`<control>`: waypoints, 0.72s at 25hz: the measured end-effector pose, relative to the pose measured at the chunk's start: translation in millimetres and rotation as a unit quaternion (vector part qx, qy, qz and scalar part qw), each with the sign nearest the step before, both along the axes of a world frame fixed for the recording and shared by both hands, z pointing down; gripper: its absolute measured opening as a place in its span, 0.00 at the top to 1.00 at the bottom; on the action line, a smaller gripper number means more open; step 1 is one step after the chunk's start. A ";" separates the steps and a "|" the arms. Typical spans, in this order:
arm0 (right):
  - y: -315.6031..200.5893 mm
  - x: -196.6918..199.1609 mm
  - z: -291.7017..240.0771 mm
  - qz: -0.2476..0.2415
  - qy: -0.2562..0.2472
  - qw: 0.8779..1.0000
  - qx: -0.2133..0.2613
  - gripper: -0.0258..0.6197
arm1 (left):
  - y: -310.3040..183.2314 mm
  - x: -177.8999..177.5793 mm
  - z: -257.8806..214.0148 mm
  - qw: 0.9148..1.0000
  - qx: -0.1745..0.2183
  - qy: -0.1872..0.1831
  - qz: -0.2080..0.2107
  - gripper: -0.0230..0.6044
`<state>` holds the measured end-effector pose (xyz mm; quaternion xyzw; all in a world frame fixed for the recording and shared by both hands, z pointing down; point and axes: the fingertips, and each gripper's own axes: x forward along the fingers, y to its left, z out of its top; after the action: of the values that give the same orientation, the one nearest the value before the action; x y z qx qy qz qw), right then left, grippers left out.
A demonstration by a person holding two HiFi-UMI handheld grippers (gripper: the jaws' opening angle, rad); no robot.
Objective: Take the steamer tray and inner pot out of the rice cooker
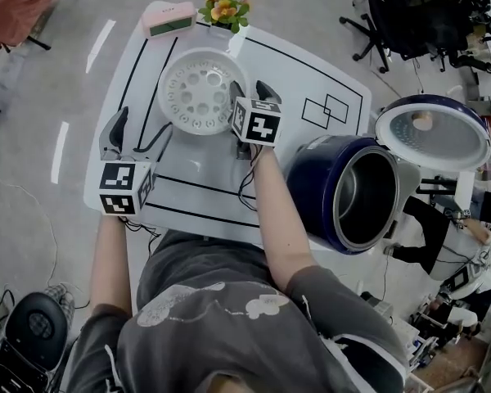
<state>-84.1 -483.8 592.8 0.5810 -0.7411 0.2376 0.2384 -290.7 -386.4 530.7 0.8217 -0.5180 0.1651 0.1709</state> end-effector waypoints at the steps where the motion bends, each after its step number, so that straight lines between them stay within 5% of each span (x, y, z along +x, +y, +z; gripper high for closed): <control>1: 1.9 -0.8 -7.2 -0.001 -0.003 1.000 0.009 0.56 | 0.9 1.0 -2.9 1.000 0.003 0.001 0.002 0.31; 18: 91.6 -17.0 -194.6 -0.056 -0.051 0.980 0.182 0.51 | 37.9 42.6 -93.3 0.996 0.089 0.016 0.026 0.31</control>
<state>-101.2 -392.2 398.1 0.5593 -0.8145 0.1141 0.1034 -248.1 -348.4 437.4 0.8493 -0.5066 0.1095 0.1006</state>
